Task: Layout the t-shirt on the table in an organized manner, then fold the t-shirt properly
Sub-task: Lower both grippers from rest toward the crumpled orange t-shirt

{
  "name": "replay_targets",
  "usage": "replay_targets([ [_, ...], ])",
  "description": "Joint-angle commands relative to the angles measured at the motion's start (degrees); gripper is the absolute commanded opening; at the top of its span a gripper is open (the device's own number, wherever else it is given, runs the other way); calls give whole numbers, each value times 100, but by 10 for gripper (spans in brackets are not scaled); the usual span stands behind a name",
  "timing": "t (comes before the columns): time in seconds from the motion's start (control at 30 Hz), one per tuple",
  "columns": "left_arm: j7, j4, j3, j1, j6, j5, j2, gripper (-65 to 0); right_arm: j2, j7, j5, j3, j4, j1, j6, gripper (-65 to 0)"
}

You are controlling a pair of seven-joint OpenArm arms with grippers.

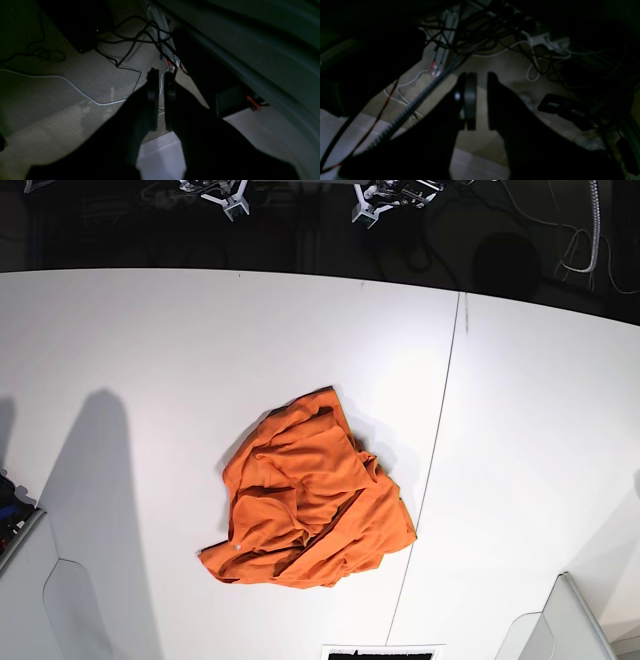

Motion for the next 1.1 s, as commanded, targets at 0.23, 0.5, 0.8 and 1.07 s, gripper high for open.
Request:
replay_targets([
  [0.23, -35, 920, -7, 708, -79, -33, 44, -609, 138, 33, -17, -9, 1191, -935, -201, -586],
  [0.5, -26, 2761, -7, 1773, 138, -33, -192, -609, 428, 11, -17, -9, 3091, -2105, -195, -586],
  [0.8, 282, 5285, -326, 3147, 136, -28, -789, -609, 1185, 4, 127, -9, 5366, -3359, -17, -586],
  [1.07, 501, 8074, -1735, 4415, -118, -28, -1036, -604, 1932, -37, 201, -9, 7630, -4347, -28, -586],
])
